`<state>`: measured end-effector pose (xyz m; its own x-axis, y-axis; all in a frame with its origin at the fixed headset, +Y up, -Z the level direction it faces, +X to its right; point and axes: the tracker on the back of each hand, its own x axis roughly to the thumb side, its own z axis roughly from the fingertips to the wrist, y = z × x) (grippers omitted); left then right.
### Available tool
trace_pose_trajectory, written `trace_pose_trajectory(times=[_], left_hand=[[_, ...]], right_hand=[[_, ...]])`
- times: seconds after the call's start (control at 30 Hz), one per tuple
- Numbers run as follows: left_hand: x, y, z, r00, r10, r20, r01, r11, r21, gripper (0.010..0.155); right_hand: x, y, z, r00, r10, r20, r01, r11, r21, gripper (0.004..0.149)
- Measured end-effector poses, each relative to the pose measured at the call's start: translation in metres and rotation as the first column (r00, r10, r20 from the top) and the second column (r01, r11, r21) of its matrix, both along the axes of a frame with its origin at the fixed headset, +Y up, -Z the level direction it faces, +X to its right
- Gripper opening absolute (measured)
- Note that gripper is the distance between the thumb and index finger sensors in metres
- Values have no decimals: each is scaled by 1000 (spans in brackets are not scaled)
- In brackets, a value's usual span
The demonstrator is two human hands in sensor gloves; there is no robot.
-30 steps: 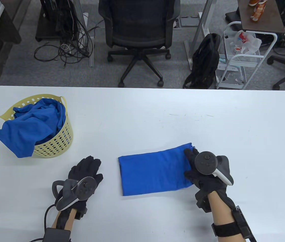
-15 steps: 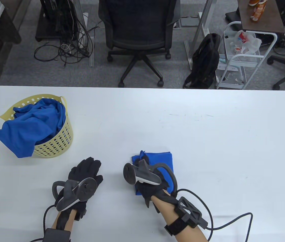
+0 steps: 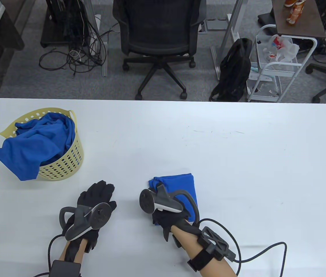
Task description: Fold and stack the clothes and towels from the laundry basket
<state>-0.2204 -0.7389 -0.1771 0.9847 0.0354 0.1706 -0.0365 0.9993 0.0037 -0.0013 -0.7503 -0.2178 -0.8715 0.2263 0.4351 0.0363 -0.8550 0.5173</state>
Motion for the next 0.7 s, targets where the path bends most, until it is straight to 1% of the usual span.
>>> trace_pose_trajectory(times=[0.03,0.07,0.1,0.13,0.17,0.2,0.23,0.27,0.3,0.33,0.37,0.4,0.43,0.47,0.5,0.53,0.57,0.6,0.63,0.7], left_hand=[[0,0,0,1000,2,-1,-2,1000,-1,69],[-1,0,0,1000,1,-2,-1,1000,0,69],[-2,0,0,1000,-2,-5,2,1000,2,69],[-2,0,0,1000,-7,-8,7,1000,3,69],[-3,0,0,1000,-10,-13,10,1000,5,69],[-4,1,0,1000,-11,-17,11,1000,7,69],[-5,1,0,1000,-10,-19,10,1000,6,69],[-6,1,0,1000,-9,-22,9,1000,4,69],[-6,0,-1,1000,-9,-24,10,1000,3,69],[-6,0,-1,1000,-12,-25,12,1000,1,69],[-6,0,-1,1000,-17,-26,17,1000,-2,69],[-6,0,-1,999,-22,-25,22,1000,-4,69],[-5,0,-1,999,-25,-24,25,1000,-6,69],[-5,-1,-1,999,-30,-23,30,1000,-8,69],[-5,-1,-1,999,-34,-22,33,999,-11,69],[-4,-2,-1,999,-39,-21,39,999,-15,69],[-4,-2,-2,999,-43,-20,42,999,-17,69],[-4,-3,-2,999,-49,-19,48,999,-20,69],[-4,-3,-2,998,-56,-18,55,998,-24,69],[-4,-3,-2,998,-61,-19,61,998,-25,69]], right_hand=[[7,7,0,993,-116,-28,113,990,-85,73],[12,10,-1,987,-160,-22,156,980,-125,67],[22,16,-4,968,-249,-7,244,953,-182,61],[36,23,-9,944,-327,35,327,925,-191,56],[51,28,-15,920,-381,96,392,907,-156,51],[69,31,-23,891,-417,178,436,896,-82,48],[81,32,-27,872,-428,240,443,896,-13,47],[98,29,-31,840,-422,341,412,905,106,49],[111,22,-32,804,-400,440,339,916,214,55],[117,16,-32,790,-381,481,285,922,262,67],[123,3,-34,805,-308,507,189,943,273,79],[126,-8,-35,844,-170,508,85,979,186,86],[127,-16,-36,861,-98,500,48,993,112,92],[126,-26,-35,878,-50,477,55,998,4,93],[124,-31,-34,885,-68,461,91,996,-26,89],[122,-32,-32,884,-138,446,140,990,30,83],[122,-31,-31,879,-209,429,185,978,97,67],[121,-30,-29,855,-303,421,249,952,179,55],[122,-26,-26,830,-382,406,318,923,218,52],[125,-19,-21,798,-448,403,365,891,269,52]])
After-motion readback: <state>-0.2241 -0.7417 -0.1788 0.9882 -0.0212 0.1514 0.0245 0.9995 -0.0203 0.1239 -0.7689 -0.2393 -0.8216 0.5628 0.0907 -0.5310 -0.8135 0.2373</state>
